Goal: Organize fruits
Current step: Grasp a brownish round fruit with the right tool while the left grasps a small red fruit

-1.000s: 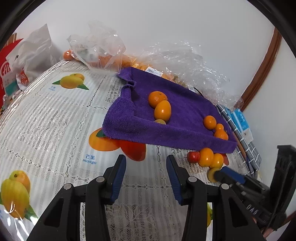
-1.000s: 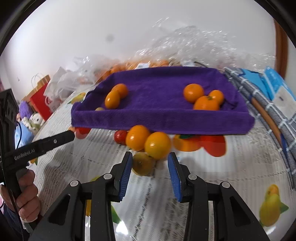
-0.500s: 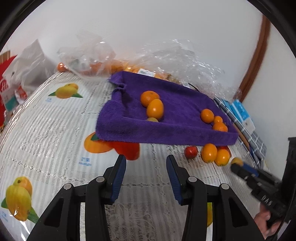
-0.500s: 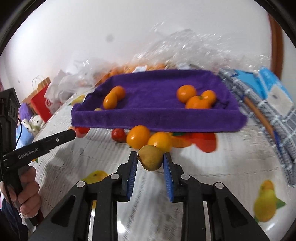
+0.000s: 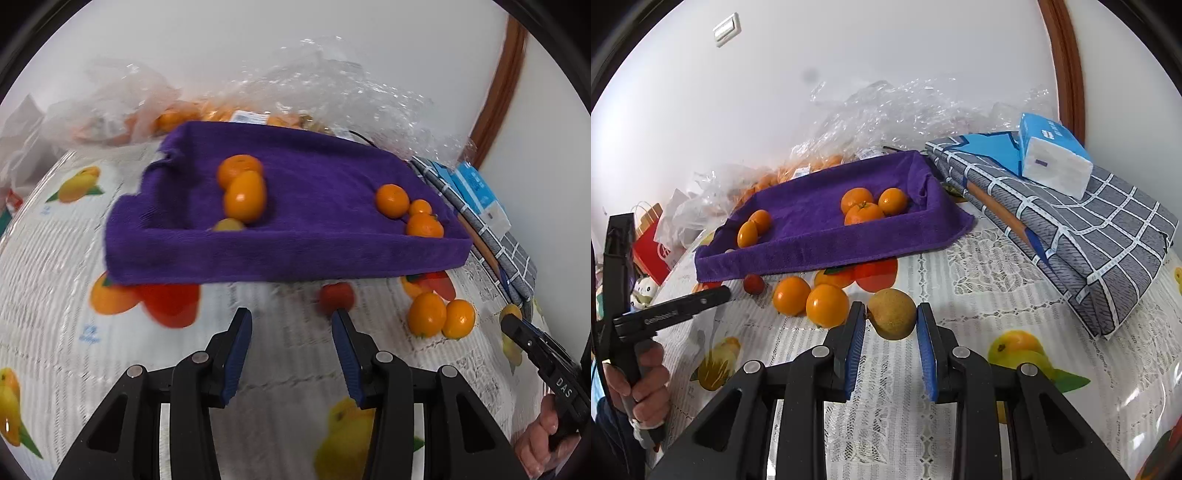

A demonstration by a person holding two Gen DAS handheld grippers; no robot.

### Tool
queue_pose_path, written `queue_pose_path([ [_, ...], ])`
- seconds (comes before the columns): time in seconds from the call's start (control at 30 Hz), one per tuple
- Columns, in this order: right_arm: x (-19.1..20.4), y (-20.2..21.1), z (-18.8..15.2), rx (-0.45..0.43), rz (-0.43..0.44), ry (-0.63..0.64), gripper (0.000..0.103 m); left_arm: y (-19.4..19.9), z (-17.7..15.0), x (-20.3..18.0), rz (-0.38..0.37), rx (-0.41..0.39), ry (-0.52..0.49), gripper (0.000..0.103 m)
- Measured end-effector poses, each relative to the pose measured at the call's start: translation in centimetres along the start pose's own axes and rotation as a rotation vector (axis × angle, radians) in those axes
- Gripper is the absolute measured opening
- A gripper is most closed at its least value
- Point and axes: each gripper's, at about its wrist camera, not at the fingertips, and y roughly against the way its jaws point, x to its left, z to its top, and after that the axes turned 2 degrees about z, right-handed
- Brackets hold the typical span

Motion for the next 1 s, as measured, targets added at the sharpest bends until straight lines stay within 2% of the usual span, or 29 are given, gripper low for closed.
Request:
queue_pose_path([
  [0.17, -0.3, 0.0, -0.1, 0.004, -0.001, -0.017, 0.028, -1.4, 1.0, -1.7, -0.023, 0.008, -0.014, 0.043],
  [0.27, -0.2, 0.0, -0.1, 0.004, 0.000, -0.010, 0.028, -2.3, 1.1, -2.4, -0.008, 0.034, -0.030, 0.043],
  [0.43, -0.2, -0.3, -0.1, 0.015, 0.006, -0.007, 0.028, -2.2, 0.9, -2.9, -0.004, 0.028, -0.046, 0.043],
  [0.6, 0.0, -0.5, -0.1, 0.022, 0.012, 0.000, 0.028, -2.1, 0.9, -1.8, -0.050, 0.022, 0.012, 0.024],
  [0.9, -0.1, -0.5, -0.2, 0.015, 0.022, -0.010, 0.028, -0.7, 0.6, -0.8, -0.097, -0.048, 0.063, 0.024],
  [1.0, -0.1, -0.4, -0.2, 0.009, 0.019, -0.011, 0.028, -0.1, 0.7, -0.5, -0.134, -0.059, 0.088, 0.024],
])
